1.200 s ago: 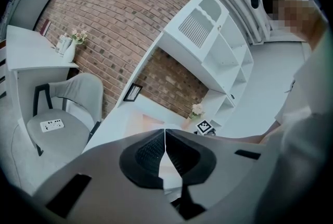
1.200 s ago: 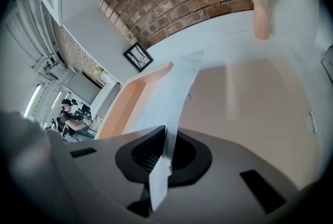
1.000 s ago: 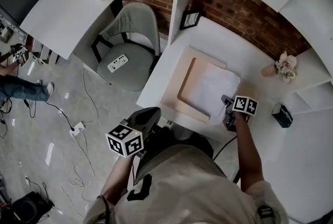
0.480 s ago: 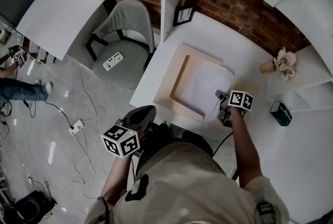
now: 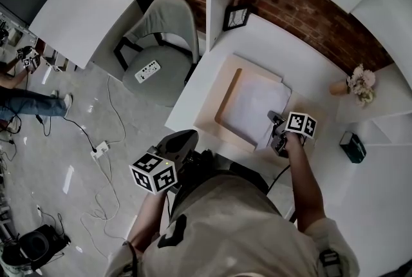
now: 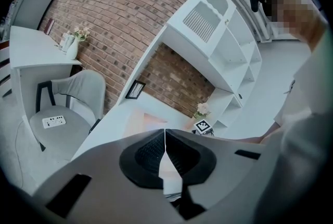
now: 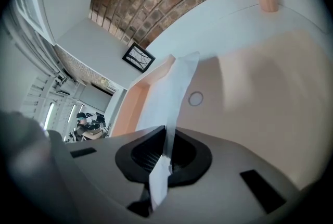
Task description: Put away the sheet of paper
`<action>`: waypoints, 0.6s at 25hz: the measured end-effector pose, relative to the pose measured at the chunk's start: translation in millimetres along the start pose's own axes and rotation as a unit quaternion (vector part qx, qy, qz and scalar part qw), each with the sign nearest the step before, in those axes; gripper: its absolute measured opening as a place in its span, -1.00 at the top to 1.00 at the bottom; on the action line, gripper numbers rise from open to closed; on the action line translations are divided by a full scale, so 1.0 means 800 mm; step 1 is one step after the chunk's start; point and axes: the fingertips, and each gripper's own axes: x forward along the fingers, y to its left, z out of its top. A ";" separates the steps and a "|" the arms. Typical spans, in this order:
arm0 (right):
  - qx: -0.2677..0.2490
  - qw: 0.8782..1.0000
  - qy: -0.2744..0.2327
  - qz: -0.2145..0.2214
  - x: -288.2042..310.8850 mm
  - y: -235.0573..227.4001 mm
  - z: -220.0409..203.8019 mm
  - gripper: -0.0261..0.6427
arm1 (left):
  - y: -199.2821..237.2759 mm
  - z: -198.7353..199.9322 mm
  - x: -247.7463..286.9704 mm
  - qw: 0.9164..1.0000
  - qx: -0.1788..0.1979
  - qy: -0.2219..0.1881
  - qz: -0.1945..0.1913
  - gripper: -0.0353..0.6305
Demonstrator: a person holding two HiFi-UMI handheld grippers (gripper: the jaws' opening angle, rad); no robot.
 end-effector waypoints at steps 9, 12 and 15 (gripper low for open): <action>-0.008 1.000 0.004 0.011 0.013 0.024 -0.003 0.84 | 0.009 0.000 -0.010 1.000 -0.001 -0.009 0.004 0.83; -0.010 1.000 0.006 0.012 0.015 0.029 -0.004 0.84 | 0.011 0.000 -0.014 1.000 -0.002 -0.012 0.007 0.83; -0.012 1.000 0.007 0.014 0.018 0.033 -0.002 0.84 | 0.013 0.000 -0.018 1.000 -0.002 -0.013 0.009 0.83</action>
